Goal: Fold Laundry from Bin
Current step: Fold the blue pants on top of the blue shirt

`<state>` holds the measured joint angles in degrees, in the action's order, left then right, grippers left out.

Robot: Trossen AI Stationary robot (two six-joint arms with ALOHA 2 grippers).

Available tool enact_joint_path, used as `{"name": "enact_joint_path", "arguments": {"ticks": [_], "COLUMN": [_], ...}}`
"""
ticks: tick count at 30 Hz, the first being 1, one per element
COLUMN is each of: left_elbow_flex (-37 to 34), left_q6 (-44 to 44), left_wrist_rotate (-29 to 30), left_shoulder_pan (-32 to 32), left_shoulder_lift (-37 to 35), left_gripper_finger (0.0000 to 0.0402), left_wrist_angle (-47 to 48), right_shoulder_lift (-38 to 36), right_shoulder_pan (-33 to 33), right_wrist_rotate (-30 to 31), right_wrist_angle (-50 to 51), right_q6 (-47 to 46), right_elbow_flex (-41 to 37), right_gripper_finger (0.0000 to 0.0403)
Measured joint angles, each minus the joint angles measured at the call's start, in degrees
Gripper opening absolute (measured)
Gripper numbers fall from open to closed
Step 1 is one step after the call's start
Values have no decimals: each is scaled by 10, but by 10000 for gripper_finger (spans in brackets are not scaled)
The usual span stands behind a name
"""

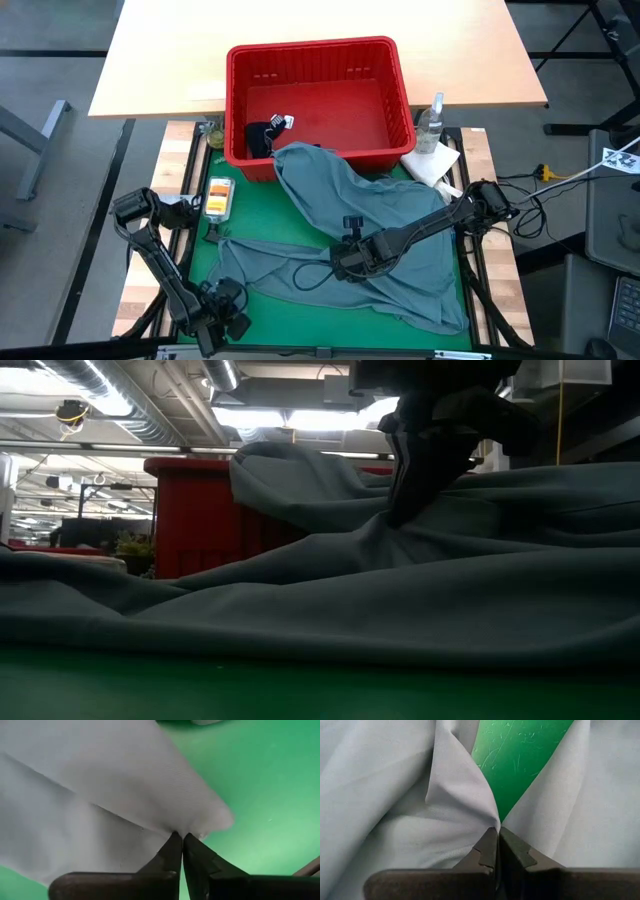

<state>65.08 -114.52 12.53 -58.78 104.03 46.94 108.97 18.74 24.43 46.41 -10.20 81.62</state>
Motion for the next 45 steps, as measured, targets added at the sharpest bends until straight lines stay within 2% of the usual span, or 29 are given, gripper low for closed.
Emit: {"name": "enact_joint_path", "arguments": {"ticks": [6,10,14,18,22,26,30,33,39,45], "left_elbow_flex": [0,0,11,45,78,72,72,72,72,72], "left_q6": [41,68,70,70,52,40,26,41,56,56], "left_wrist_rotate": [-2,-52,-69,-67,-67,-25,62,102,105,105], "left_shoulder_pan": [0,3,9,16,25,32,33,33,46,45], "left_shoulder_lift": [-1,-35,-96,-153,-193,-235,-247,-248,-247,-247], "left_gripper_finger": [2,1,1,0,0,0,0,0,0,0], "left_wrist_angle": [1,48,160,317,437,433,430,431,431,431], "right_shoulder_lift": [0,0,0,0,0,0,0,0,0,0], "right_shoulder_pan": [0,0,0,0,0,0,0,0,0,0], "right_wrist_rotate": [0,0,0,3,36,67,110,118,102,60], "right_wrist_angle": [0,1,1,2,1,1,1,9,35,30], "right_q6": [0,2,17,18,15,14,16,17,16,31], "right_elbow_flex": [0,0,0,0,0,12,25,26,19,19], "right_gripper_finger": [17,17,17,17,17,17,17,17,17,17]}}
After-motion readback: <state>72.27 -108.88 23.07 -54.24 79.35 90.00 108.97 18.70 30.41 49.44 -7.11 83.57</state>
